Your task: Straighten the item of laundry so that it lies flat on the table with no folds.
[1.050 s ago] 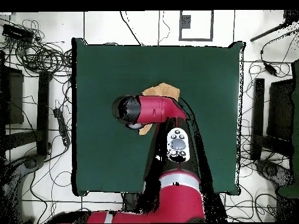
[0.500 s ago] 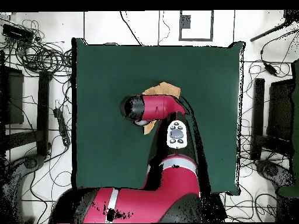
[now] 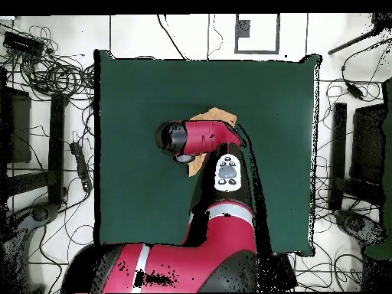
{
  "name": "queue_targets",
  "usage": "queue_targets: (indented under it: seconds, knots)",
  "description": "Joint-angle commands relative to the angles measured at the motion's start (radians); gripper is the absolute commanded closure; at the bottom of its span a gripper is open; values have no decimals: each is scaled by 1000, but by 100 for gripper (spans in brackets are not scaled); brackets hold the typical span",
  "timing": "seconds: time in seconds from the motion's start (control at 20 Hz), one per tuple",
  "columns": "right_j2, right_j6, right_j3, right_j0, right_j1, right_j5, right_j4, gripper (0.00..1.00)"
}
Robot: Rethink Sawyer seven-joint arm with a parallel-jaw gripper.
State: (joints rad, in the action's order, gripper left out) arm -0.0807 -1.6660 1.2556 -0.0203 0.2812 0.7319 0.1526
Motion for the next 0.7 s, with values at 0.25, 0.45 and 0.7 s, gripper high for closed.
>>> queue_targets:
  seconds: [0.25,0.45,0.7]
  knots:
    - [28,-135,-62,16,-200,-139,49,0]
    - [11,-157,-53,25,-189,-146,49,0]
    - [-2,-151,-63,23,-189,-115,41,0]
